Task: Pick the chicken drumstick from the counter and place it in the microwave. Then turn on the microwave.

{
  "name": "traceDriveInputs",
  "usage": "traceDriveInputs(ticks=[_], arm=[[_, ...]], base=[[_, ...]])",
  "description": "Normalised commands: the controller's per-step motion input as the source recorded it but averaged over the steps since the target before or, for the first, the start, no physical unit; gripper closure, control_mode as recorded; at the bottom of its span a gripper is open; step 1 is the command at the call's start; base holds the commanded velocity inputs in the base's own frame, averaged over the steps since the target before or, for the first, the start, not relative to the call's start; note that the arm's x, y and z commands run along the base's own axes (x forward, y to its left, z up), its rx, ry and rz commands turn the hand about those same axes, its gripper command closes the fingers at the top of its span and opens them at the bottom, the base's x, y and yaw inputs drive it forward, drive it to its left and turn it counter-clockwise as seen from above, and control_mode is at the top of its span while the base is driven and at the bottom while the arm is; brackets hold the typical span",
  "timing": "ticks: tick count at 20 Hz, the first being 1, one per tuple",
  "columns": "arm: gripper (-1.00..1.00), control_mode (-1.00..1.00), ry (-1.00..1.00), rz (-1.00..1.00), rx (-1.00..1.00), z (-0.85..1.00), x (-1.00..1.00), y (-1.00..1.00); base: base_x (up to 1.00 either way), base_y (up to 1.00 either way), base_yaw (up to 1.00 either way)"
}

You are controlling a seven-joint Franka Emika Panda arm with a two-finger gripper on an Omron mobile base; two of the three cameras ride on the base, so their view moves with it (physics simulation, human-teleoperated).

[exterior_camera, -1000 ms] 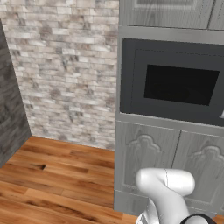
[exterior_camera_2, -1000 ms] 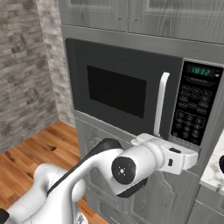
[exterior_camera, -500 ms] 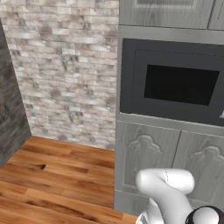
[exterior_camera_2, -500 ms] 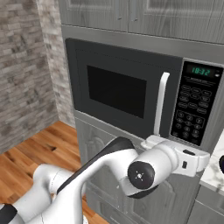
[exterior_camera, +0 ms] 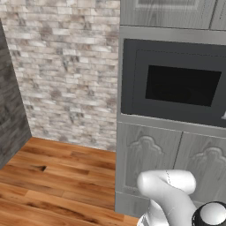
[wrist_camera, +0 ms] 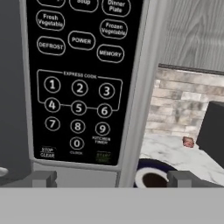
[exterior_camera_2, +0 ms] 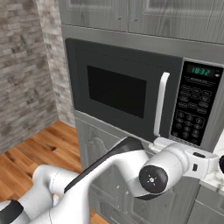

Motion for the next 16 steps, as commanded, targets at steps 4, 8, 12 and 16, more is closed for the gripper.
traceDriveInputs(ticks=[4,8,12,16], arm=[[-1.00,-1.00,-0.03,0.00,0.00,-0.11,0.00,-0.04],[-1.00,-1.00,-0.04,0.00,0.00,-0.14,0.00,-0.04],[-1.00,-1.00,-0.05,0.00,0.00,-0.11,0.00,-0.05],[-1.00,-1.00,-0.03,0.00,0.01,0.00,0.00,-0.12]], base=[[0.00,0.00,0.00],[0.00,0.00,0.00],[0.00,0.00,0.00],[0.00,0.00,0.00]])
